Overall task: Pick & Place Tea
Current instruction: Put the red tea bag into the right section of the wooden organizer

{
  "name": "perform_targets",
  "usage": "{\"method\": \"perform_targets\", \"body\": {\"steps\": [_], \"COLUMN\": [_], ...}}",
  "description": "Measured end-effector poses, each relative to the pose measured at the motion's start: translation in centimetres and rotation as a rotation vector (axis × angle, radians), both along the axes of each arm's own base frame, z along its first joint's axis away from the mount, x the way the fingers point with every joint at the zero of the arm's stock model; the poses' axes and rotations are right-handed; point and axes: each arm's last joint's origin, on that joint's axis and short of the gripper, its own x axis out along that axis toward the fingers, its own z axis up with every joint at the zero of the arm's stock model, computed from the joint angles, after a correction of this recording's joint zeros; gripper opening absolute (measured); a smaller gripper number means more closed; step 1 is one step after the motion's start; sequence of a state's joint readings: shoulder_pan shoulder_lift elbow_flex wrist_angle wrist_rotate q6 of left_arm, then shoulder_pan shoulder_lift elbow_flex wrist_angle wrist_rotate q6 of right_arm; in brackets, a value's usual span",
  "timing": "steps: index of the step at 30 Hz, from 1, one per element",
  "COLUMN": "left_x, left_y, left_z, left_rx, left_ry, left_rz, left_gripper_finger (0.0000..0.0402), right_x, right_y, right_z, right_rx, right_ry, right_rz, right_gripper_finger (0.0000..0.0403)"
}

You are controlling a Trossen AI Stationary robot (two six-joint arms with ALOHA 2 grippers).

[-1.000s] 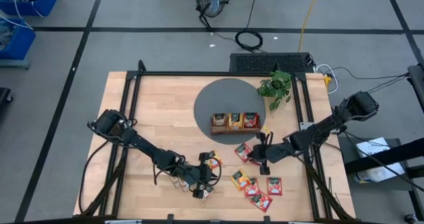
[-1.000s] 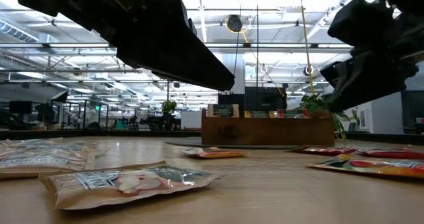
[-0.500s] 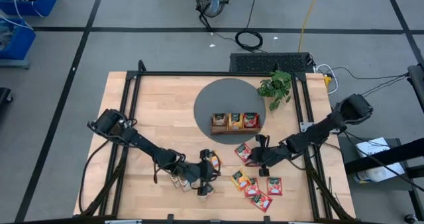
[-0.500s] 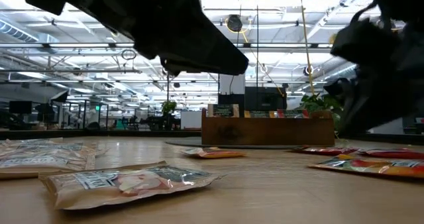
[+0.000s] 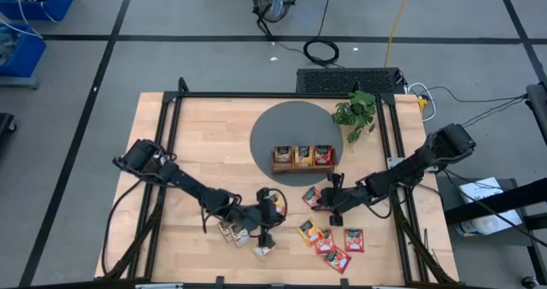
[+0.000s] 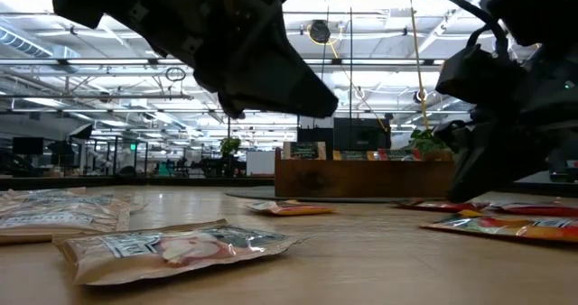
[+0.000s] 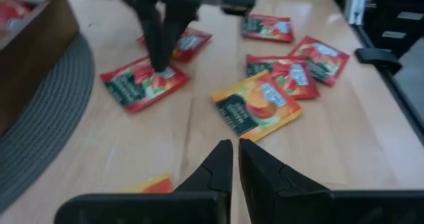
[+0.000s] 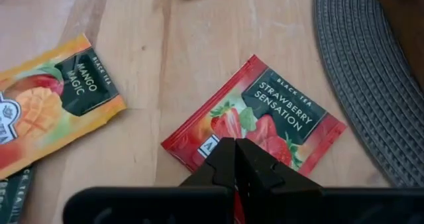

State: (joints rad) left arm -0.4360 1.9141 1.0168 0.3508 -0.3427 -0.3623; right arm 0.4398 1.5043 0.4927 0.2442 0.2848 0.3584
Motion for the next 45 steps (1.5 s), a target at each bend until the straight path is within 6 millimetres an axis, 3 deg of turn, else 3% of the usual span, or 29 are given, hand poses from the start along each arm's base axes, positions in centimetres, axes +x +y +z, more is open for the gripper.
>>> {"method": "perform_targets", "body": {"steps": [15,26,33,38,45], "left_x": [-0.2,-0.3,0.4,1.9,3.2], "left_y": [0.7,0.8,1.3,0.8,0.4], "left_z": [-0.6,-0.7,-2.9,-3.8,-3.5], "left_rx": [-0.006,0.020,-0.035,-0.075,-0.015], "left_ry": [0.066,0.071,0.113,-0.002,-0.025], "left_rz": [0.069,0.090,0.110,-0.009,-0.015], "left_gripper_finger": [0.0031,0.0031,0.0031,0.0031,0.0034], "right_x": [0.2,1.9,2.0,2.4,1.9], "right_y": [0.6,1.0,1.0,1.2,2.3], "right_z": [-0.3,-1.4,-1.4,-0.4,1.3], "right_rx": [0.038,0.122,0.106,0.090,0.086], "right_ry": [-0.016,-0.103,-0.118,-0.218,-0.283], "right_rz": [0.023,0.142,0.154,0.168,0.219], "right_gripper_finger": [0.0000,0.0000,0.0000,0.0000,0.0000]}}
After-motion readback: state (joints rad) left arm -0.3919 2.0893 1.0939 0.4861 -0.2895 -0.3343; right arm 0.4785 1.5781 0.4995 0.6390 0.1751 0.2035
